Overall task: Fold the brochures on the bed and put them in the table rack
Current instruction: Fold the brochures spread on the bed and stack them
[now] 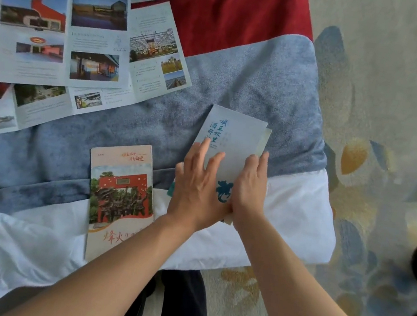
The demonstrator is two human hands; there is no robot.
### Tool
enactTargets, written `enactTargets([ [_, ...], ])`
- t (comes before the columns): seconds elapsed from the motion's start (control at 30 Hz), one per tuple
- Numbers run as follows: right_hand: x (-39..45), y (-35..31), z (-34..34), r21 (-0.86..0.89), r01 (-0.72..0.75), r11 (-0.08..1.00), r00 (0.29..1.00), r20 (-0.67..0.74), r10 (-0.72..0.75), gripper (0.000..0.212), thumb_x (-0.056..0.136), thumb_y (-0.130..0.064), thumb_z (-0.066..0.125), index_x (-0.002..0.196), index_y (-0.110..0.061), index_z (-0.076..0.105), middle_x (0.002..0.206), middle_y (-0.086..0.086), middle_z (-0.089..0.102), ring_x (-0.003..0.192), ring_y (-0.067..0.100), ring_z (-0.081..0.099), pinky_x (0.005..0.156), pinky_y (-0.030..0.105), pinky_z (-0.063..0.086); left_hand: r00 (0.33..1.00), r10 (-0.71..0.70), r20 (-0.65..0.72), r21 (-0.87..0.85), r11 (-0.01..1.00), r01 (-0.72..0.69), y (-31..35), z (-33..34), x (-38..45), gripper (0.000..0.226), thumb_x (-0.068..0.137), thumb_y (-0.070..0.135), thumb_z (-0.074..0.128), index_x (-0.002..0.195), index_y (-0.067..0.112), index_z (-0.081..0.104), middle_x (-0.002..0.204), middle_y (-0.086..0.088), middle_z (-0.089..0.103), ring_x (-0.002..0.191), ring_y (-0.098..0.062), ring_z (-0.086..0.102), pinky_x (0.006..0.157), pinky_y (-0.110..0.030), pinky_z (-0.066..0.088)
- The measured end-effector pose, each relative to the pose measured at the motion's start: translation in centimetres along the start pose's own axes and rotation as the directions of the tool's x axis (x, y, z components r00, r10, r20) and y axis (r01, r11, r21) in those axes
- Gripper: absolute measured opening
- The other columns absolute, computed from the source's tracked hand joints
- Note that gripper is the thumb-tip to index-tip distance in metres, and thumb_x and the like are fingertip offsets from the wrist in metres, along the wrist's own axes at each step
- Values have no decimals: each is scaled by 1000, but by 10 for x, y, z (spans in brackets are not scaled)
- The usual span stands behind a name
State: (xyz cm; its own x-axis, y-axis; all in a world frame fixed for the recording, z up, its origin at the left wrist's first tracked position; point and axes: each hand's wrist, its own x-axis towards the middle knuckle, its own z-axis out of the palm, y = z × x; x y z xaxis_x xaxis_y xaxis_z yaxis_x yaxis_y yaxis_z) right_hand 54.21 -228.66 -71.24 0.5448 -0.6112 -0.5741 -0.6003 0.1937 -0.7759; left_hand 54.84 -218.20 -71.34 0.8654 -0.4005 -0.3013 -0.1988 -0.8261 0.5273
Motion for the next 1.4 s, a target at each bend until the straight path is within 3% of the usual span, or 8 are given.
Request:
enactTargets([
  [0.17,-1,2,-4,-109,-18,994,998,63,25,48,87,-12,43,129,-33,48,101,-6,70,89,20,68,76,37,56,999,45,23,-72,996,-43,-9,-2,-2,87,70,61,60,142,16,43,163,-10,12,151,-28,6,116,-54,23],
  [0.33,4,-6,-10,-29,-76,997,997,22,77,68,67,3,35,109,-41,66,76,-6,69,66,25,63,59,48,59,986,-110,-122,-321,945,66,-23,-7,-9,68,86,28,66,146,15,38,157,-8,27,145,-23,23,116,-40,27],
  [0.53,-14,-14,23,-122,-6,993,977,209,31,66,75,-1,34,121,-39,62,78,-11,69,59,13,63,49,36,57,812,-574,103,-699,539,470,-56,-33,7,26,91,18,56,116,24,58,113,7,68,87,-6,63,54,-16,45],
  [0.7,-35,1,57,-309,115,944,961,274,-27,54,95,-9,31,143,-31,41,100,-9,64,68,-1,61,53,20,48,715,-697,45,-804,400,440,-87,-50,0,24,94,15,54,114,24,62,110,8,69,83,-5,64,50,-15,47],
  [0.83,-53,17,73,-394,155,906,958,285,-40,54,96,-10,35,147,-29,37,95,-5,65,70,-2,60,51,13,43,744,-666,-57,-726,539,427,-109,-60,-11,34,91,14,54,122,27,60,117,9,67,94,-7,64,61,-17,49],
  [1.0,-79,27,93,-538,294,790,923,373,-89,61,94,-14,42,152,-25,29,82,0,65,71,17,61,64,41,52,814,-554,-174,-516,755,404,-146,-67,-38,52,89,20,61,138,23,41,130,3,57,114,-16,57,83,-33,57],
  [1.2,-97,37,96,-661,456,596,873,462,-155,67,92,-20,48,155,-25,24,64,-2,58,56,16,54,50,32,41,895,-388,-221,-275,905,324,-187,-74,-81,65,83,48,54,142,30,36,112,3,67,98,-18,59,76,-32,51],
  [1.4,-104,42,93,-815,475,332,879,451,-153,70,90,-28,46,153,-33,16,60,-7,46,49,16,44,51,33,33,965,-196,-172,-74,980,186,-198,-69,-96,62,86,40,64,144,24,47,90,-2,66,84,-24,57,76,-41,53],
])
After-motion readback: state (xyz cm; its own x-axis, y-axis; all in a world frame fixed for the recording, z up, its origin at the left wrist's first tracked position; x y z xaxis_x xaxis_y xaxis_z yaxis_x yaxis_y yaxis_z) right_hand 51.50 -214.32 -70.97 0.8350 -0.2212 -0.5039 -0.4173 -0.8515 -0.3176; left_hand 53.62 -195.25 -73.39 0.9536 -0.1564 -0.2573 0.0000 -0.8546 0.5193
